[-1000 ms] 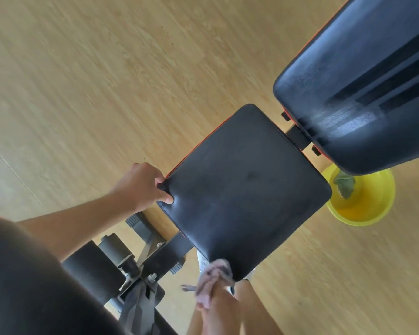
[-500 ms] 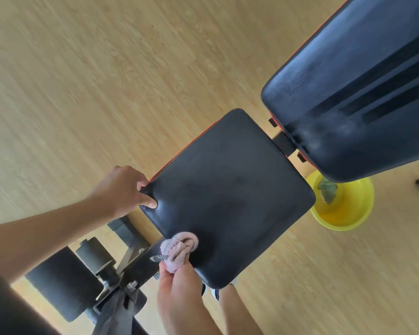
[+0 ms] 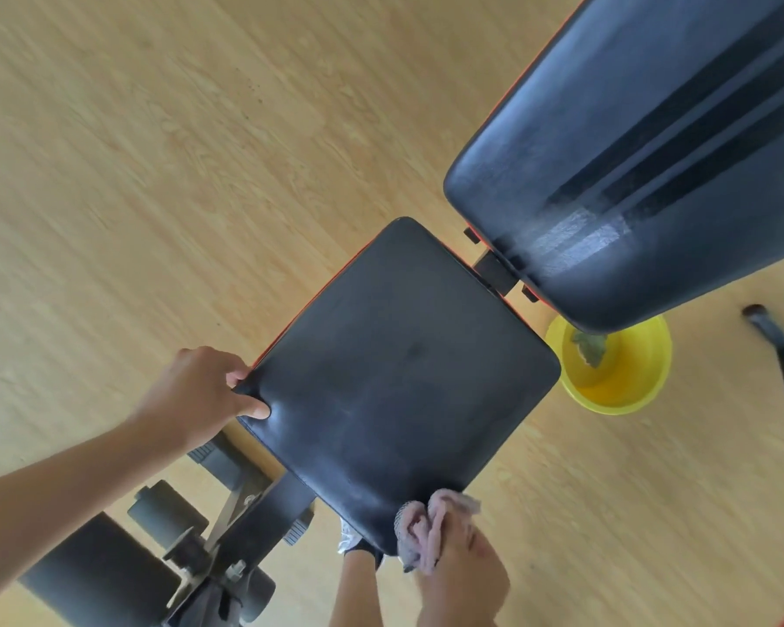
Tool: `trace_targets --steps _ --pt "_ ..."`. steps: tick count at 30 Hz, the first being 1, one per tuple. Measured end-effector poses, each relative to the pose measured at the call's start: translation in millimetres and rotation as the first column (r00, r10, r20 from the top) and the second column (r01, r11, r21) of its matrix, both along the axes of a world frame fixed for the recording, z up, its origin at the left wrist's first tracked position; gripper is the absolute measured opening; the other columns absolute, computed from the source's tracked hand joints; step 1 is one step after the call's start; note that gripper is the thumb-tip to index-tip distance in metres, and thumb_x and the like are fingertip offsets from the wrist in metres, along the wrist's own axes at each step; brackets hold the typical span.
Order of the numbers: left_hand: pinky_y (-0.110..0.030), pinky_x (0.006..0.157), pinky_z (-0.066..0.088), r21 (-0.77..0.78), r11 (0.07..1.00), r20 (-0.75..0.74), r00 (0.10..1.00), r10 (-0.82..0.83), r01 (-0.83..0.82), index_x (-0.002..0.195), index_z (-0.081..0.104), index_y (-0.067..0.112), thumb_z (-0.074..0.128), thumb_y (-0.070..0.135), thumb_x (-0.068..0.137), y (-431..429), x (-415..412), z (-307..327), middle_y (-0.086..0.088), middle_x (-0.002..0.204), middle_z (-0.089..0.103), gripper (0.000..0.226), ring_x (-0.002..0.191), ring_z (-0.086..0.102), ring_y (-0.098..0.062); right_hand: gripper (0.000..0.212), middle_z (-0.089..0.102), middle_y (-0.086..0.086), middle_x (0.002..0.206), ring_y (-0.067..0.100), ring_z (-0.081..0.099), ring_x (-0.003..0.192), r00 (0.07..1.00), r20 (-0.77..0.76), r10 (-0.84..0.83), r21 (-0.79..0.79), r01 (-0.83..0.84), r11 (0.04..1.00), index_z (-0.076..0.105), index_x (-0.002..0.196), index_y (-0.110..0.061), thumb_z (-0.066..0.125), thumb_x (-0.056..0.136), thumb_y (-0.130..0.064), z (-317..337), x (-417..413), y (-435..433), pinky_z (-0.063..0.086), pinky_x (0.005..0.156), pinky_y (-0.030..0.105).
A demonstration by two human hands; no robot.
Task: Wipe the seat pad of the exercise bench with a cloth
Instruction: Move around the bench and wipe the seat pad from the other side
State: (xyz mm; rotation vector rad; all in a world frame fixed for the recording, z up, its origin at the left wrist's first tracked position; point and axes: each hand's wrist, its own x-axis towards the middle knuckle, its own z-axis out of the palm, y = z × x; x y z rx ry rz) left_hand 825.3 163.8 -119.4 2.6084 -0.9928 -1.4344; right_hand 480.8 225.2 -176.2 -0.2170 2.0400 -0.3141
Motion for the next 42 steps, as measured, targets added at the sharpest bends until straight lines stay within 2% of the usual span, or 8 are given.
trace_targets --steps 4,12,21,25,28,31,37,42 --pt "-0.045 0.069 0.057 -0.005 0.999 0.011 0.999 -0.04 0.04 0.065 0.071 0.011 0.089 0.04 0.059 -0.1 1.1 -2.7 -0.006 0.077 0.075 0.035 0.078 0.068 -0.035 0.032 0.061 0.017 0.058 0.027 0.057 0.056 0.976 -0.206 0.074 -0.292 -0.133 0.947 0.062 0.064 0.001 0.068 0.089 -0.018 88.5 7.9 -166.5 0.046 0.06 0.028" --pt "-0.044 0.071 0.057 0.004 0.999 0.013 0.999 -0.043 0.043 0.068 0.075 0.016 0.09 0.042 0.059 0.5 1.5 -4.1 -0.004 0.079 0.076 0.031 0.078 0.07 -0.03 0.024 0.073 0.015 0.075 0.019 0.066 0.065 0.904 -0.187 0.383 -0.236 -0.42 0.876 0.068 0.075 -0.011 0.068 0.085 -0.032 70.8 14.5 -114.1 0.045 0.057 0.024" --pt "-0.042 0.069 0.057 0.004 0.998 0.01 0.998 -0.055 0.055 0.066 0.074 0.015 0.09 0.042 0.059 -0.8 2.3 -6.5 -0.005 0.072 0.075 0.032 0.075 0.07 -0.033 0.034 0.058 0.008 0.058 0.023 0.048 0.046 0.972 -0.23 0.044 -0.329 -0.12 0.937 0.059 0.055 -0.015 0.075 0.083 -0.027 64.6 11.7 -206.5 0.039 0.044 0.02" --pt "-0.044 0.072 0.058 -0.005 1.0 0.01 1.0 -0.02 0.02 0.071 0.077 0.017 0.091 0.04 0.058 1.4 2.8 -9.3 -0.006 0.079 0.077 0.03 0.079 0.072 -0.034 0.035 0.063 0.011 0.06 0.028 0.052 0.057 0.957 -0.218 0.189 -0.227 -0.238 0.944 0.064 0.069 -0.001 0.065 0.084 -0.033 57.1 15.1 -157.6 0.04 0.047 0.023" --pt "-0.04 0.067 0.056 0.006 1.0 0.002 1.0 -0.005 0.005 0.066 0.075 0.016 0.091 0.04 0.056 1.3 1.1 -8.6 -0.003 0.076 0.075 0.031 0.076 0.07 -0.033 0.033 0.066 0.023 0.057 0.03 0.059 0.051 0.903 0.161 0.397 0.098 -0.415 0.904 0.074 0.068 -0.006 0.063 0.083 -0.033 61.9 13.5 -75.6 0.047 0.052 0.023" --pt "-0.041 0.067 0.058 0.037 0.999 -0.01 1.0 0.012 -0.011 0.066 0.075 0.015 0.091 0.041 0.053 -1.6 1.7 -6.3 -0.001 0.078 0.075 0.033 0.075 0.071 -0.032 0.031 0.075 0.002 0.061 0.026 0.073 0.067 0.612 0.562 0.556 0.129 -0.729 0.672 0.077 0.078 -0.02 0.067 0.089 -0.047 68.9 2.3 -52.3 0.057 0.066 0.01" --pt "-0.038 0.068 0.055 0.012 1.0 -0.018 1.0 0.02 -0.02 0.065 0.073 0.013 0.093 0.039 0.056 -3.1 0.5 -4.1 -0.004 0.078 0.075 0.034 0.078 0.071 -0.029 0.042 0.052 0.006 0.066 0.007 0.046 0.056 0.57 -0.529 0.628 -0.382 -0.821 0.424 0.047 0.057 -0.004 0.084 0.077 -0.007 102.6 60.3 -192.5 0.039 0.054 0.007" --pt "-0.032 0.06 0.045 -0.011 1.0 -0.013 1.0 0.02 -0.02 0.063 0.07 0.014 0.095 0.033 0.06 -3.1 -1.5 -1.7 -0.002 0.071 0.07 0.031 0.068 0.063 -0.024 0.037 0.054 0.005 0.075 0.023 0.055 0.067 0.253 -0.705 0.662 -0.381 -0.923 -0.052 0.049 0.066 -0.013 0.083 0.075 0.001 44.5 98.6 -184.4 0.044 0.055 0.029"
